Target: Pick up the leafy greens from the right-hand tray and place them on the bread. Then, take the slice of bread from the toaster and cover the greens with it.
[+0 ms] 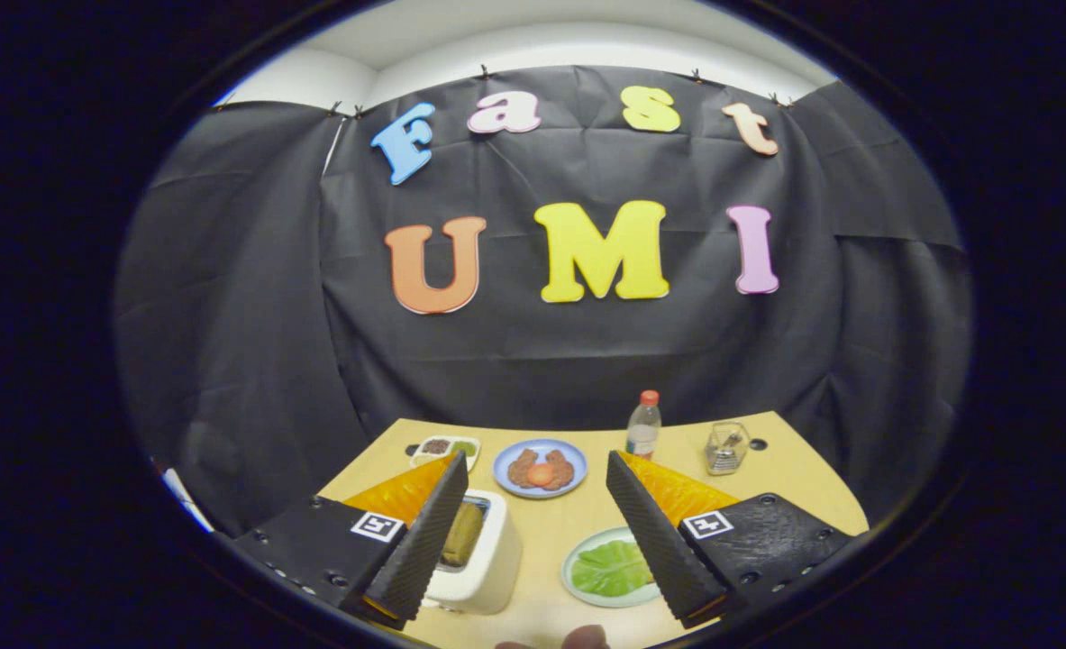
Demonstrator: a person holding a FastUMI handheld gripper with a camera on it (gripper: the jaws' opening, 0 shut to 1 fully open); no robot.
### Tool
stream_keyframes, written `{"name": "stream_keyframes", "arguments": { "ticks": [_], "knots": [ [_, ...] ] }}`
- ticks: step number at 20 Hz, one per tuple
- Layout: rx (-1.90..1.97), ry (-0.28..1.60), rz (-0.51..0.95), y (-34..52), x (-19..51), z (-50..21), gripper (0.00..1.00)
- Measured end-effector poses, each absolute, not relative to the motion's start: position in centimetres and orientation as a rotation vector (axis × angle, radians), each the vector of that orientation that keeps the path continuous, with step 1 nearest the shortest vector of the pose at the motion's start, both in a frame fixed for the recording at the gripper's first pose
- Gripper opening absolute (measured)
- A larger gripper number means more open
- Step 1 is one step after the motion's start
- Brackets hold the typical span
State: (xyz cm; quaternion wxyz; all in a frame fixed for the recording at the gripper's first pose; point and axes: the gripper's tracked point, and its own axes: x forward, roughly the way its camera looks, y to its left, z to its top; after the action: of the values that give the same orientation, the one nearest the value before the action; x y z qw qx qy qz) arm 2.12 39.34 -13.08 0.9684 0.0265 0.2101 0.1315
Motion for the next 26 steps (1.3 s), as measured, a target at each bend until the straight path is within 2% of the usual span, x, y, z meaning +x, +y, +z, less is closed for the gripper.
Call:
{"name": "stream_keyframes", "arguments": {
  "ticks": [4,13,19,20,25,26],
  "knots": [
    [0.037,0.465,0.296,43.5,1.9,-15.7,0.96],
    [0.006,0.584,0.263,47.5,3.2,-24.0,0.96],
    [-0.026,0.67,0.228,48.5,4.1,-29.0,0.87],
    [-0.036,0.678,0.22,48.4,4.2,-29.5,0.83],
    [-0.031,0.712,0.195,48.3,4.4,-30.8,0.47],
    [-0.03,0.716,0.185,48.1,4.4,-30.9,0.37]
  ]
}}
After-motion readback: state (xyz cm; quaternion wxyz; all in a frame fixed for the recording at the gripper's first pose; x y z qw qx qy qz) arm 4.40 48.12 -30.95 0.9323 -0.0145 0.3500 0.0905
